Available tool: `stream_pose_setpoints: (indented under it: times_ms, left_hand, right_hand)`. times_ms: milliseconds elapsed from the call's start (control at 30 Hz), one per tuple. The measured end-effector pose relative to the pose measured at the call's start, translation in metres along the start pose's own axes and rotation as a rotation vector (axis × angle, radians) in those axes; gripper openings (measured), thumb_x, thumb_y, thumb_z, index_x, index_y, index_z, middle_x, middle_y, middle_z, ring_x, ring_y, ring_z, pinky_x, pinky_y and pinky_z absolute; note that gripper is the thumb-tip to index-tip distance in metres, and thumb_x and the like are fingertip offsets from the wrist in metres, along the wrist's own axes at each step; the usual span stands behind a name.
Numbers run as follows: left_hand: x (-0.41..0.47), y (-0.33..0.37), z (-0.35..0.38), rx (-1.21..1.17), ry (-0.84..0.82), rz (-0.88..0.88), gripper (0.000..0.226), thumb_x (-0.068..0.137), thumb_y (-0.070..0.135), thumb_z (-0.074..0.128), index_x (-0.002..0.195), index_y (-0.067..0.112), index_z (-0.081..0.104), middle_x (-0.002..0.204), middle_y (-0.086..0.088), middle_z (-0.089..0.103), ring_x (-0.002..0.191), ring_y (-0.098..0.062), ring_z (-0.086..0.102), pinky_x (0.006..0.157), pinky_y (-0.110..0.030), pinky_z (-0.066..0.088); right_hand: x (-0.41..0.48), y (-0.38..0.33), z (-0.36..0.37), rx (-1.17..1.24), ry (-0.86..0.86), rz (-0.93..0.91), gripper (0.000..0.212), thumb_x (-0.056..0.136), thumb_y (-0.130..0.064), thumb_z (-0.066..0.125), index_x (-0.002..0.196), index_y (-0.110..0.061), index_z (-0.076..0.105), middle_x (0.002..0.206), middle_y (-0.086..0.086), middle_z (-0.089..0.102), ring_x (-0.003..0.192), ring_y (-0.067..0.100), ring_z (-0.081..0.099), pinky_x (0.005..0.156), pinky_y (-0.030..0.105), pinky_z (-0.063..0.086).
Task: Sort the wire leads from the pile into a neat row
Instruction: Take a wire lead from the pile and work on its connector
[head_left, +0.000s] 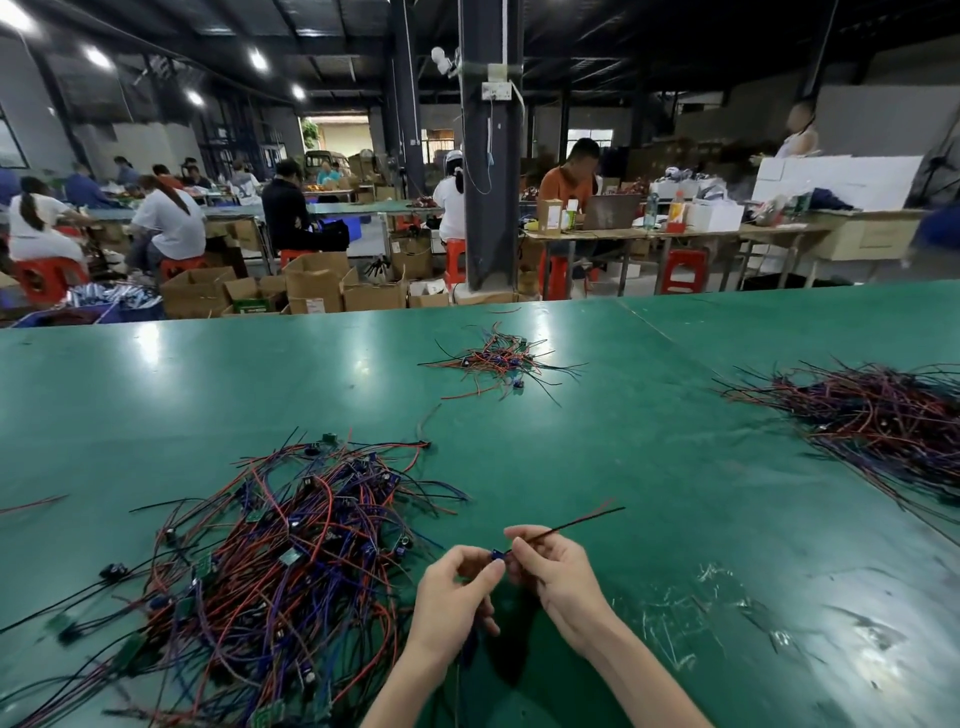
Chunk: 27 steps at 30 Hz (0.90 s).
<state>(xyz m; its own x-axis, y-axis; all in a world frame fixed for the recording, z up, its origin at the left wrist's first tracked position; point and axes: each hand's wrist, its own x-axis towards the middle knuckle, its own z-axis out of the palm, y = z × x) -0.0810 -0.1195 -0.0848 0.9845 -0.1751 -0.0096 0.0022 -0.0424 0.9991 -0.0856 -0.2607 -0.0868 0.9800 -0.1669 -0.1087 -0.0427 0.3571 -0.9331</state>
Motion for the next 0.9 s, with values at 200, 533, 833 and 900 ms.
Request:
stream_pose_setpoints:
  times_ms: [200,533,833,900]
  left_hand:
    - [0.003,-0.006,-0.002,-0.004,-0.007,0.004,0.009,0.084,0.008,0.070,0.087,0.003,0.064,0.062,-0.001,0.061,0.042,-0.016,0.045,0.042,-0.030,0.047]
    - [0.002,-0.009,-0.005,0.048,-0.032,0.023,0.007,0.083,0.010,0.071,0.084,0.006,0.065,0.063,0.003,0.064,0.040,-0.019,0.047,0.040,-0.029,0.045]
    - [-0.001,-0.006,-0.003,-0.047,-0.038,0.007,0.008,0.091,0.012,0.062,0.090,0.004,0.066,0.046,0.000,0.044,0.039,-0.013,0.043,0.048,-0.034,0.053]
    - [-0.001,-0.007,-0.003,-0.056,-0.037,0.011,0.009,0.091,0.011,0.061,0.091,0.003,0.066,0.047,-0.001,0.046,0.041,-0.012,0.043,0.048,-0.035,0.054]
  right_hand:
    - [0.000,0.005,0.001,-0.128,0.019,-0.043,0.013,0.090,0.003,0.059,0.100,-0.005,0.063,0.066,0.003,0.061,0.061,0.013,0.059,0.063,0.028,0.051]
    - [0.000,0.007,0.002,-0.135,0.063,-0.061,0.016,0.087,0.001,0.063,0.100,-0.008,0.063,0.065,0.004,0.058,0.059,0.013,0.057,0.063,0.027,0.051]
    - [-0.007,0.000,0.009,-0.128,0.001,-0.094,0.010,0.081,0.002,0.069,0.090,-0.001,0.068,0.065,0.005,0.067,0.053,0.011,0.057,0.053,0.019,0.048]
    - [-0.008,0.000,0.012,-0.144,-0.020,-0.087,0.006,0.080,0.001,0.071,0.084,-0.003,0.070,0.066,0.007,0.067,0.054,0.013,0.058,0.054,0.020,0.049]
